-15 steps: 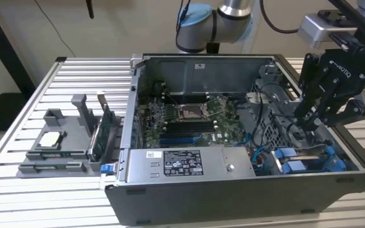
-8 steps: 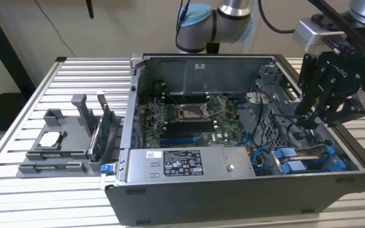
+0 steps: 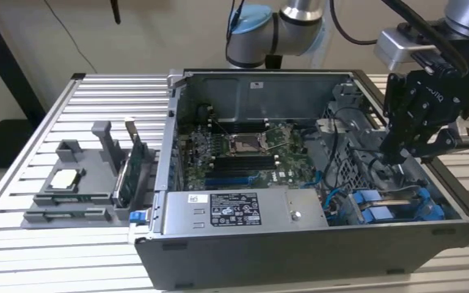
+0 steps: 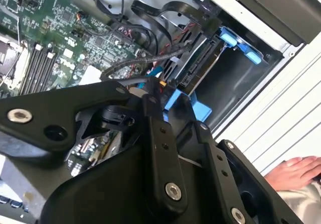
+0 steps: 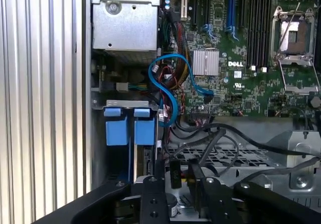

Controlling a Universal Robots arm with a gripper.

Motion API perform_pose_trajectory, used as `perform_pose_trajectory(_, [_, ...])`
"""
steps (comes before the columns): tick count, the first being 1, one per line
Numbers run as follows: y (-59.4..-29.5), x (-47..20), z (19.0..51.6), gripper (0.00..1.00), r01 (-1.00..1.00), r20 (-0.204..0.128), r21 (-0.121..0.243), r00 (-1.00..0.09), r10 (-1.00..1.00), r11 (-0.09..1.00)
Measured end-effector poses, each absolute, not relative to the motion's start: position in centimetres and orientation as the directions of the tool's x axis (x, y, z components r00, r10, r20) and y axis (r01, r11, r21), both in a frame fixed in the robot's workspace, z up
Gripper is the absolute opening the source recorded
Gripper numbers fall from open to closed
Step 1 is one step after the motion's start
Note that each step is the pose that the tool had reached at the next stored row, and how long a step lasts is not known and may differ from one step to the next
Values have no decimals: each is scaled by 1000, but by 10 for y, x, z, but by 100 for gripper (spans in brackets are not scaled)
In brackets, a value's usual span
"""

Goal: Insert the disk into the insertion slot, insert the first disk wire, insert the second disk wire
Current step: 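Insert the disk into the insertion slot, then insert the first disk wire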

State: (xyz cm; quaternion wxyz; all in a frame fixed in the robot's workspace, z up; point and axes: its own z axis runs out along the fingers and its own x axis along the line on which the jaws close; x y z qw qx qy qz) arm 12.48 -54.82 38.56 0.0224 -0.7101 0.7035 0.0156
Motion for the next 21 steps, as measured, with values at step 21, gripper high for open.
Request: perform_pose_trajectory(21, [-551,135,373,19,-1000,-54,-19,13,-998,-12])
